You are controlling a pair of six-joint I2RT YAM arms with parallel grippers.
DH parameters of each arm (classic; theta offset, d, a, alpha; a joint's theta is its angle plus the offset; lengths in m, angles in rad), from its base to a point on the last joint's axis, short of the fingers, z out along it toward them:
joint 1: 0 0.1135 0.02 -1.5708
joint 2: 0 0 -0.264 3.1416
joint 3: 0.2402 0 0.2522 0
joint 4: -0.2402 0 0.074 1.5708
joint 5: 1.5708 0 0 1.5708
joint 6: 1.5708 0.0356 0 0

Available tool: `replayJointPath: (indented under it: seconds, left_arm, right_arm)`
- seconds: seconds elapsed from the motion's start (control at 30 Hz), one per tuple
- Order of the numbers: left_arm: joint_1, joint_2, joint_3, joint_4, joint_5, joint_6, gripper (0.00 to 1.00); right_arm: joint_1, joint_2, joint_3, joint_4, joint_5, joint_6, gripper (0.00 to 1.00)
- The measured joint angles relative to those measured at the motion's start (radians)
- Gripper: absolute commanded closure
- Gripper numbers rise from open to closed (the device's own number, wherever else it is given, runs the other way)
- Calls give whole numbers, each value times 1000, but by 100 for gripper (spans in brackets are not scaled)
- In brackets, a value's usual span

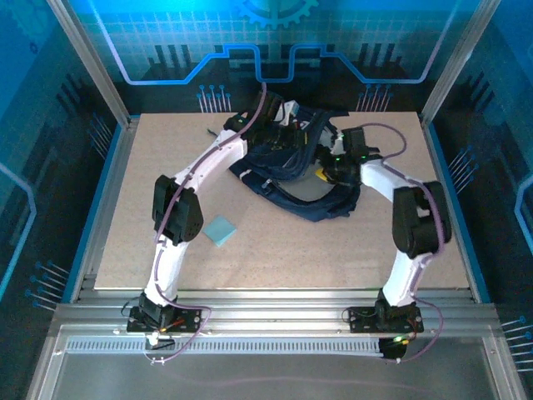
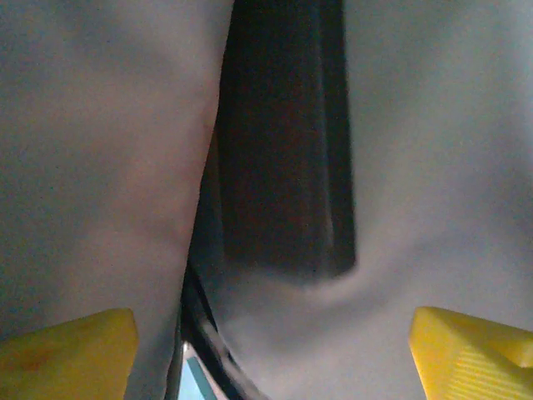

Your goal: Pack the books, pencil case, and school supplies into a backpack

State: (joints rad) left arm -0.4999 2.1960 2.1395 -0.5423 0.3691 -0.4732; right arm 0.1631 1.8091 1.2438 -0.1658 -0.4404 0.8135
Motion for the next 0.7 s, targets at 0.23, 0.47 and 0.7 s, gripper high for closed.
replayJointPath:
  seconds: [0.23,0.47,0.7]
  left_arm:
    - [-2,-26,-110,103,37,-25,100]
    - [-4,-92,-284,249,59,-55,100]
    - [-4,-106,-337,314,75,-79,100]
  right_arm:
    - [-164,-237,-22,-323,200,-224,0]
    - [-326,-315,-129,-489,484,-349,0]
    - [-505,-289,-216,-476,602,-372,0]
